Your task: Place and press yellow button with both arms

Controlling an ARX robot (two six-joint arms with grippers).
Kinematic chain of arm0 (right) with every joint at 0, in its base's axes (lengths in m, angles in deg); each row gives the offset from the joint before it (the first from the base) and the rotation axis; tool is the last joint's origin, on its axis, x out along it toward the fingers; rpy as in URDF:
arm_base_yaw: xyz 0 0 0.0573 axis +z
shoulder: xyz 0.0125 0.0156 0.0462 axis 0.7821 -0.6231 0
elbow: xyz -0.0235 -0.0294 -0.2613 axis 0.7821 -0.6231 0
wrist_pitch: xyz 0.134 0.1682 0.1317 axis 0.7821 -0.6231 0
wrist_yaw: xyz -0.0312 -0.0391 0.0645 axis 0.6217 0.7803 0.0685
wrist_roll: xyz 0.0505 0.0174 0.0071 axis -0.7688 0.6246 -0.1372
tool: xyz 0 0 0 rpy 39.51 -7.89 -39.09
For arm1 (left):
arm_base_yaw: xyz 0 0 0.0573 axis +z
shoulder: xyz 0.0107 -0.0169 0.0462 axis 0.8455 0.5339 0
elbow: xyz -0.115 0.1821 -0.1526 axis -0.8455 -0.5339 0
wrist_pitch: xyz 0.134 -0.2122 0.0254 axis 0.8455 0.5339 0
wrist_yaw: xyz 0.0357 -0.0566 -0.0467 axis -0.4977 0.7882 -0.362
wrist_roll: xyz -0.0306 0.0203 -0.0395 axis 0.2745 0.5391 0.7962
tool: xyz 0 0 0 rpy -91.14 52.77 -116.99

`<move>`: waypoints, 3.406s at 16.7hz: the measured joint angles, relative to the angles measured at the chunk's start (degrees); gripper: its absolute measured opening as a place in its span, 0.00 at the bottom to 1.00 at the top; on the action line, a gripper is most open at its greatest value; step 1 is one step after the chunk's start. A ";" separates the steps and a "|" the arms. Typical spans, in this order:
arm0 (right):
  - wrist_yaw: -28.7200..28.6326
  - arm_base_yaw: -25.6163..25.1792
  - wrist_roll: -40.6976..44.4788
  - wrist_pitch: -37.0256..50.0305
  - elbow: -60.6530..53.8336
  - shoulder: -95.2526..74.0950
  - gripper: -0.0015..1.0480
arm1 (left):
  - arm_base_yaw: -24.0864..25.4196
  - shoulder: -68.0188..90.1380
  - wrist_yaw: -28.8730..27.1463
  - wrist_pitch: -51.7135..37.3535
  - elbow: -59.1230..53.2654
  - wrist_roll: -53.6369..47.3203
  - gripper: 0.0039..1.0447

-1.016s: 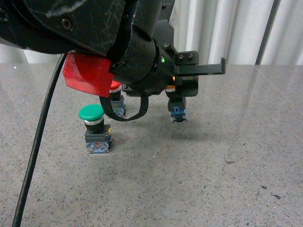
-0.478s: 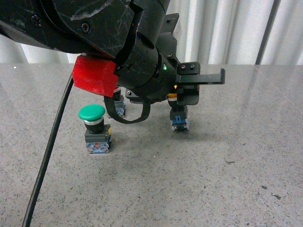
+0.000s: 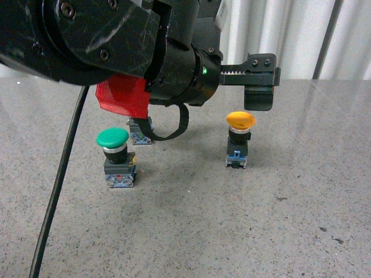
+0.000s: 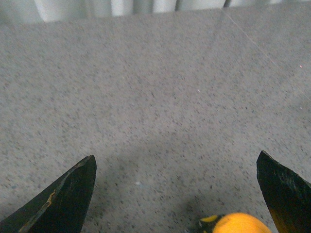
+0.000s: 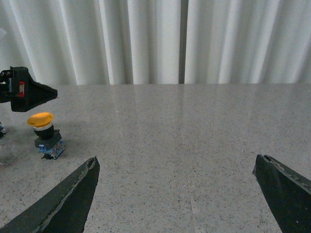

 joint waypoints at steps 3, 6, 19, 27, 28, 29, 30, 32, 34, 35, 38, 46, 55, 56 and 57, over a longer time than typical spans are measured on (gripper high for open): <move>-0.02 0.00 0.00 0.00 0.00 0.00 0.94 | -0.42 0.13 -7.10 -13.46 -3.19 -5.20 0.94; 0.00 0.00 0.00 0.00 0.00 0.00 0.94 | 5.60 -9.81 -21.18 -41.99 -27.41 -9.14 0.53; -0.02 0.00 0.00 0.00 0.00 0.00 0.94 | 22.84 -45.00 -4.04 -40.87 -62.62 -9.14 0.01; -0.02 0.00 0.00 0.02 0.00 0.00 0.94 | 30.40 -63.28 3.45 -27.26 -67.36 -9.14 0.01; 0.00 0.00 0.00 0.00 0.00 0.00 0.94 | 31.17 -65.57 3.15 -25.29 -67.67 -9.11 0.01; -0.02 0.00 0.00 0.00 0.00 0.00 0.94 | 30.99 -67.84 3.69 -23.67 -67.91 -9.11 0.01; -0.02 0.00 0.00 0.00 0.00 0.00 0.94 | 30.62 -72.63 4.11 -19.04 -68.15 -9.11 0.01; -0.02 0.00 0.00 0.00 0.00 0.00 0.94 | 30.62 -77.57 4.09 -14.88 -68.17 -9.11 0.01; -0.02 0.00 0.00 0.00 0.00 0.00 0.94 | 30.62 -81.90 4.09 -10.91 -68.17 -9.11 0.01; -0.02 0.00 0.00 0.00 0.00 0.00 0.94 | 30.62 -83.58 4.11 -9.29 -68.17 -9.11 0.01; -0.02 0.00 0.00 0.02 0.00 0.00 0.94 | 30.62 -88.96 4.09 -4.22 -68.17 -9.11 0.01; -0.02 0.00 0.00 0.00 0.00 0.00 0.94 | 30.62 -98.77 4.09 5.29 -68.17 -9.14 0.01; 0.00 0.00 0.00 -0.02 0.00 0.00 0.94 | 30.62 -110.53 4.09 18.05 -68.17 -9.11 0.01; -0.02 0.00 0.00 0.02 0.00 0.00 0.94 | 30.62 -110.51 4.11 18.18 -68.17 -9.11 0.05; -0.02 0.00 0.00 0.02 0.00 0.00 0.94 | 30.62 -110.51 4.09 18.16 -68.17 -9.11 0.15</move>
